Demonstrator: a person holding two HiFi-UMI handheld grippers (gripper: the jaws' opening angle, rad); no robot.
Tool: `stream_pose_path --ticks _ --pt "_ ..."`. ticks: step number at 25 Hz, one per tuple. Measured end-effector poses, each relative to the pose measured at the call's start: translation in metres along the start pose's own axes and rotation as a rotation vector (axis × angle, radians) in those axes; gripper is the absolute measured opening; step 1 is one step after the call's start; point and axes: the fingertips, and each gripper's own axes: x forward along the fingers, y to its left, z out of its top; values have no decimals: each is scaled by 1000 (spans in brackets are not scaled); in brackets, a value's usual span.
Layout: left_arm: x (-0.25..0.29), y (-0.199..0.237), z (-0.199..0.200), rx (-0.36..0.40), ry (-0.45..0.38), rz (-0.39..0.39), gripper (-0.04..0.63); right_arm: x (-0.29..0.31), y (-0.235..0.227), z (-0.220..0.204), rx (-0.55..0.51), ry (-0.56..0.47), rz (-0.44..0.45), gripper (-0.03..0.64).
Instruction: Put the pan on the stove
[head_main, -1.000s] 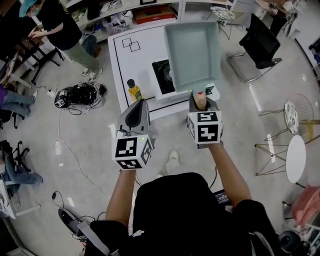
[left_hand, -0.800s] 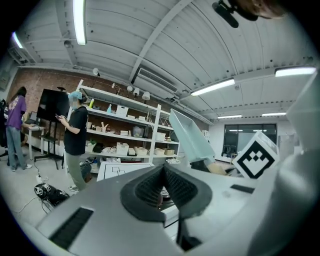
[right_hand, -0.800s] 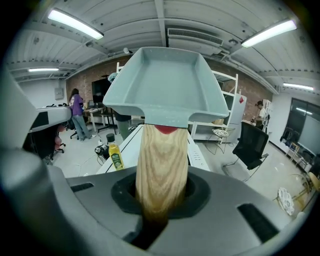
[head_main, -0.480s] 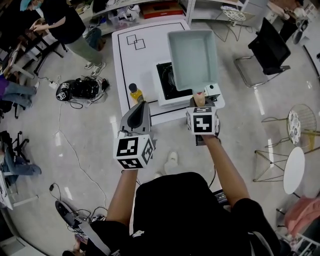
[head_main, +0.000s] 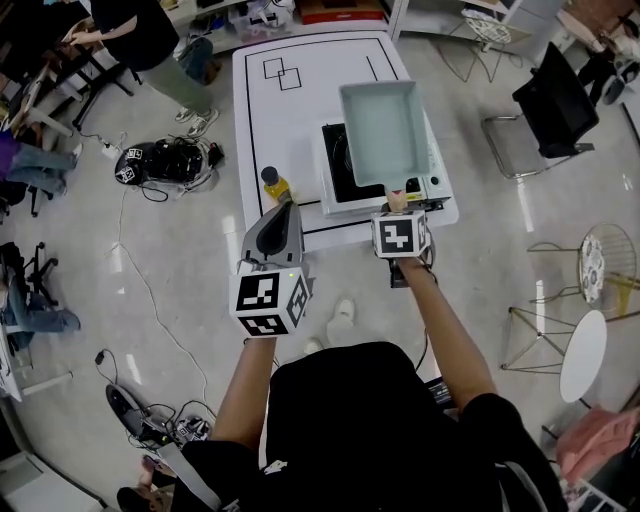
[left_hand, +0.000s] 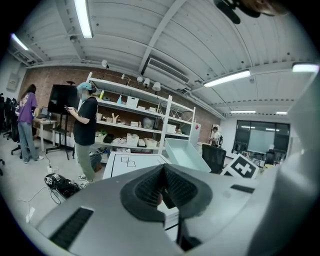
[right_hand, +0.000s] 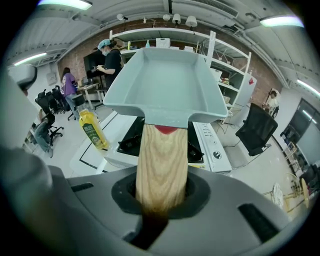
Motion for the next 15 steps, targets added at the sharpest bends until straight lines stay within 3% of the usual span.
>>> stream_pose_path --ticks 15 --pt "10 8 -12 -15 31 3 9 44 4 -29 -26 170 21 40"
